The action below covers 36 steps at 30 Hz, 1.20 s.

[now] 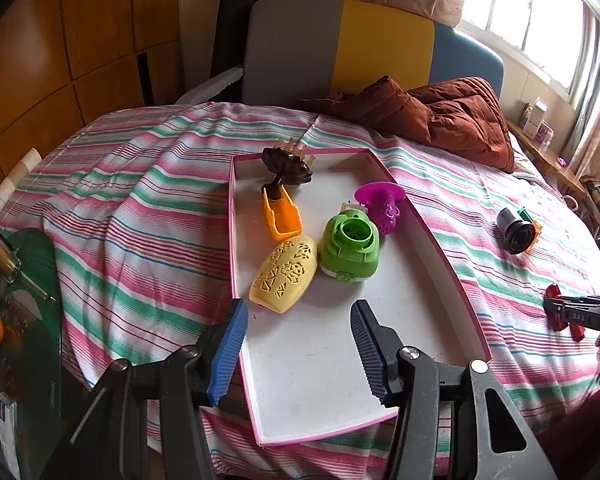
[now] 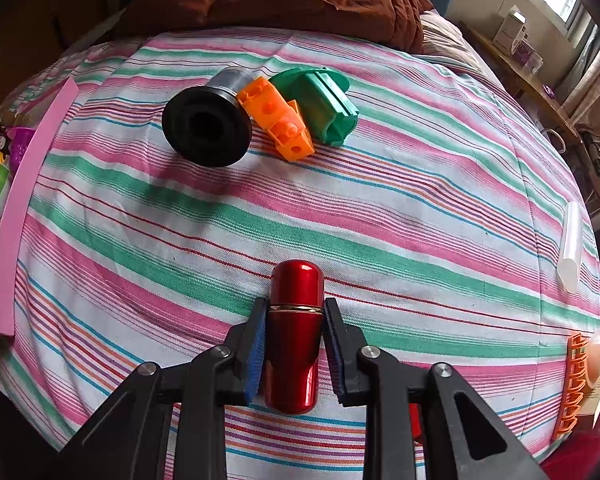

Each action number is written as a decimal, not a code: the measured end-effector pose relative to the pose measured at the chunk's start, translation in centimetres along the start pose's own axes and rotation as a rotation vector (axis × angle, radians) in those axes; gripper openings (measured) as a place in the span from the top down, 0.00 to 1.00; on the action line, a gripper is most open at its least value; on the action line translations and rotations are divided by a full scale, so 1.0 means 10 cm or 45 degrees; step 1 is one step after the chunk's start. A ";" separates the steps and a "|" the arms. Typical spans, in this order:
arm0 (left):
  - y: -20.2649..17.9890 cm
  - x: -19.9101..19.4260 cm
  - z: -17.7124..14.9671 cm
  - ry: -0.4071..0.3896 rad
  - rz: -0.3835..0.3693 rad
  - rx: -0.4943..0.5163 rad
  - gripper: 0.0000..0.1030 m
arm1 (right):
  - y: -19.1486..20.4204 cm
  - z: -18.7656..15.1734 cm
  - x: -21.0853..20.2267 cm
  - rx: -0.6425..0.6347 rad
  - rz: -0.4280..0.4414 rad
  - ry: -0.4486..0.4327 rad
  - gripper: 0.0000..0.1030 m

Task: Organize rigid objects
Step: 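Lift the red cylinder with the right tool and carry it over the tray, then lower the red cylinder into the tray beside the green toy and open the right tool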

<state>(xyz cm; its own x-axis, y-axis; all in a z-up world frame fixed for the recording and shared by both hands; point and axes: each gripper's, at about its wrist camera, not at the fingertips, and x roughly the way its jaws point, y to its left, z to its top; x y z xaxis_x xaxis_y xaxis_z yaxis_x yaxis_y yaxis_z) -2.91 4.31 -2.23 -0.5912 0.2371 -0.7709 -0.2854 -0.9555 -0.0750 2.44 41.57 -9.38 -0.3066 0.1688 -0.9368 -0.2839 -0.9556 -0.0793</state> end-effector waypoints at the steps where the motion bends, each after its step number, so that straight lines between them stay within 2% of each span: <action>1: 0.01 0.00 0.00 -0.001 0.000 -0.003 0.47 | -0.01 0.02 -0.01 0.010 0.025 -0.004 0.75; 7: 0.11 0.00 -0.02 0.004 0.007 -0.034 0.47 | 0.34 0.13 -0.36 0.005 0.230 -0.134 0.75; 12: 0.20 -0.01 -0.04 0.004 0.016 -0.063 0.47 | 1.21 0.25 -0.88 -0.192 0.412 -0.256 0.75; 15: 0.25 -0.02 -0.04 0.001 0.015 -0.079 0.47 | 1.68 0.37 -0.93 -0.305 0.488 -0.267 0.75; 20: 0.38 -0.03 -0.05 0.004 0.014 -0.117 0.47 | 2.28 0.51 -0.78 -0.447 0.499 -0.233 0.75; 25: 0.49 0.00 -0.06 0.015 0.015 -0.154 0.47 | 2.60 0.53 -0.58 -0.569 0.432 -0.185 0.75; 28: 0.52 0.01 -0.07 0.017 0.012 -0.166 0.47 | 2.70 0.52 -0.50 -0.620 0.376 -0.164 0.75; 33: 0.57 0.02 -0.08 0.025 -0.001 -0.190 0.47 | 2.73 0.54 -0.47 -0.645 0.346 -0.157 0.75; 36: 0.60 0.03 -0.08 0.025 0.002 -0.198 0.47 | 2.64 0.56 -0.50 -0.610 0.392 -0.150 0.75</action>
<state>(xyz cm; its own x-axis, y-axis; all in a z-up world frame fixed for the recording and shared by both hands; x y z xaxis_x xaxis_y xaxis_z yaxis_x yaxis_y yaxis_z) -4.20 -1.45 -3.38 -0.5759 0.2336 -0.7834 -0.1633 -0.9719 -0.1698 -8.63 16.90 -4.91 -0.4165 -0.1344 -0.8991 0.2684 -0.9631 0.0196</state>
